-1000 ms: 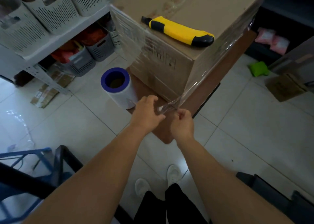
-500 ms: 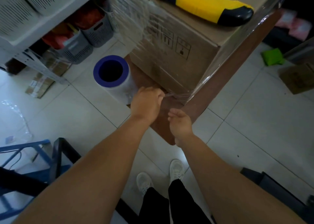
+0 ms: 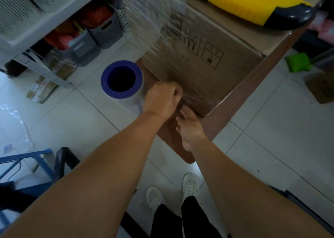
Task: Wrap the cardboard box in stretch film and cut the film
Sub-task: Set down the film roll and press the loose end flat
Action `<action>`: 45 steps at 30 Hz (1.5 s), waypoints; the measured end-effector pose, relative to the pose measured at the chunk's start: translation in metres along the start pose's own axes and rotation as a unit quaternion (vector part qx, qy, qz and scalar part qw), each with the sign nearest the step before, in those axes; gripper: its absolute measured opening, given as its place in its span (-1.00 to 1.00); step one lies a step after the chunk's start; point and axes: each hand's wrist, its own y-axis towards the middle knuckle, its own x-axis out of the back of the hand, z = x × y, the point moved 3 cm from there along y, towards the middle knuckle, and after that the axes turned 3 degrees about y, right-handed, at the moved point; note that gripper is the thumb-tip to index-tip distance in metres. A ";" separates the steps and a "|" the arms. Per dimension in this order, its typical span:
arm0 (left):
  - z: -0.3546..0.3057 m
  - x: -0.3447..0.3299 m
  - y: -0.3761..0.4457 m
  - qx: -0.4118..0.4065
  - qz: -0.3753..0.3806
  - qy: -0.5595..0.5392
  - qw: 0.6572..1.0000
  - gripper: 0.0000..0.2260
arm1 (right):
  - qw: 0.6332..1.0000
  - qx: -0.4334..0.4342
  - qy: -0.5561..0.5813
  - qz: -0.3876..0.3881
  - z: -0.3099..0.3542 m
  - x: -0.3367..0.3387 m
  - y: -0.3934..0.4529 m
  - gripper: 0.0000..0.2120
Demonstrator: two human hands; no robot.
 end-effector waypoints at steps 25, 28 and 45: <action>0.022 -0.013 -0.047 0.233 0.037 -0.315 0.920 -0.61 | -0.080 0.113 -0.984 0.111 0.069 -0.009 -0.001 -0.38; 0.028 -0.015 -0.052 0.247 0.040 -0.344 0.905 -0.62 | -0.220 0.107 -0.964 0.107 0.076 -0.009 0.001 -0.39; 0.029 -0.011 -0.065 0.268 0.026 -0.337 0.902 -0.65 | -0.280 0.146 -0.945 0.085 0.085 -0.035 -0.004 -0.29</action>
